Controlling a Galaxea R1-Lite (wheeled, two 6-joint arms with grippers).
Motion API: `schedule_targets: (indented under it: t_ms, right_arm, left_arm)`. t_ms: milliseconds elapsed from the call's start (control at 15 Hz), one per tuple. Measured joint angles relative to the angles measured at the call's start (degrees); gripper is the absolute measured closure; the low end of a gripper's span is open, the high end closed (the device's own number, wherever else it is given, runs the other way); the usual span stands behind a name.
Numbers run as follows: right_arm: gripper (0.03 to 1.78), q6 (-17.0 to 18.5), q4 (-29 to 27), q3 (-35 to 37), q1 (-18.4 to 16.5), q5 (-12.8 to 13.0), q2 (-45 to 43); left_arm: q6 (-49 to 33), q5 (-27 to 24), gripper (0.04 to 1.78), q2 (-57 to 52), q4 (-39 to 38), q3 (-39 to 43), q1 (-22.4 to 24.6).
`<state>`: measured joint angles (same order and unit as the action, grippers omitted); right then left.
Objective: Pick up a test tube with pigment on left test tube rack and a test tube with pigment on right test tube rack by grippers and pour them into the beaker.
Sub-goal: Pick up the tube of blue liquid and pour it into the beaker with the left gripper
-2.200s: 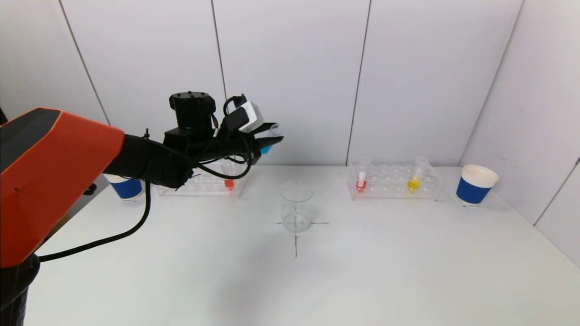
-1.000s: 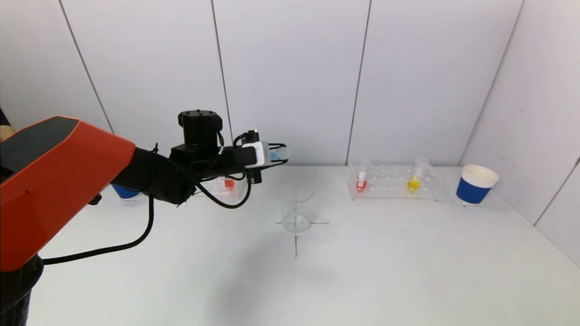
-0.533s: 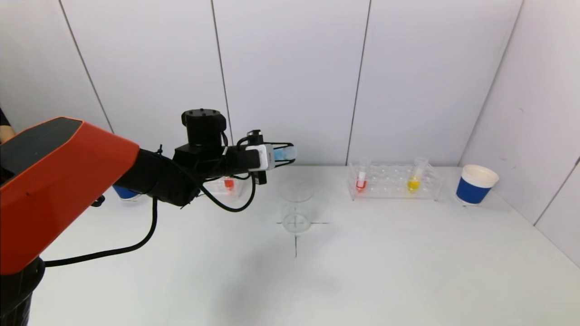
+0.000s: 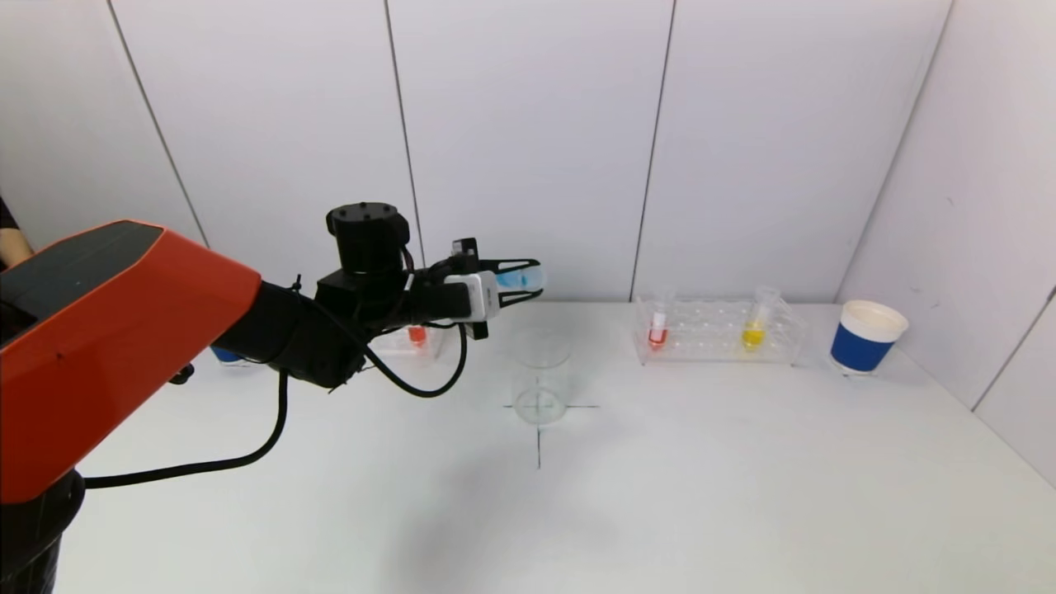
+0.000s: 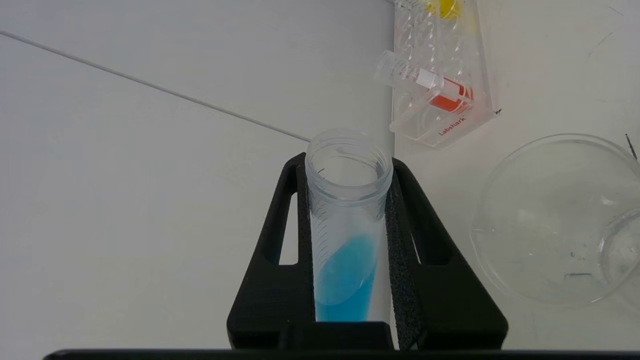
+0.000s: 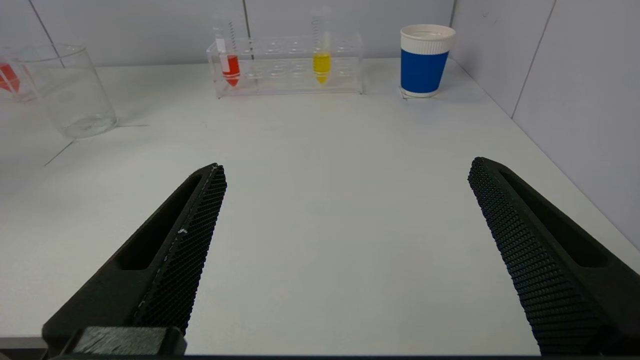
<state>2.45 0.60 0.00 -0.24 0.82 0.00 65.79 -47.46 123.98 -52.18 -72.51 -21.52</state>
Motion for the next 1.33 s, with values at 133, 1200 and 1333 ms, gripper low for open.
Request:
schedule_targets:
  t_ms: [133,1200,1333]
  right_arm:
    - [0.05,0.0,0.0,0.0,0.0,0.0,0.0]
    - [0.05,0.0,0.0,0.0,0.0,0.0,0.0]
    - [0.05,0.0,0.0,0.0,0.0,0.0,0.0]
  left_arm:
    - [0.9,-0.1,1.38,0.0,-1.7,1.6,-0.1]
    - [15.0,4.7,1.38,3.9,-2.1,1.7,0.1]
    - [15.9,5.7,1.38,4.5,-2.0,0.8,0.2]
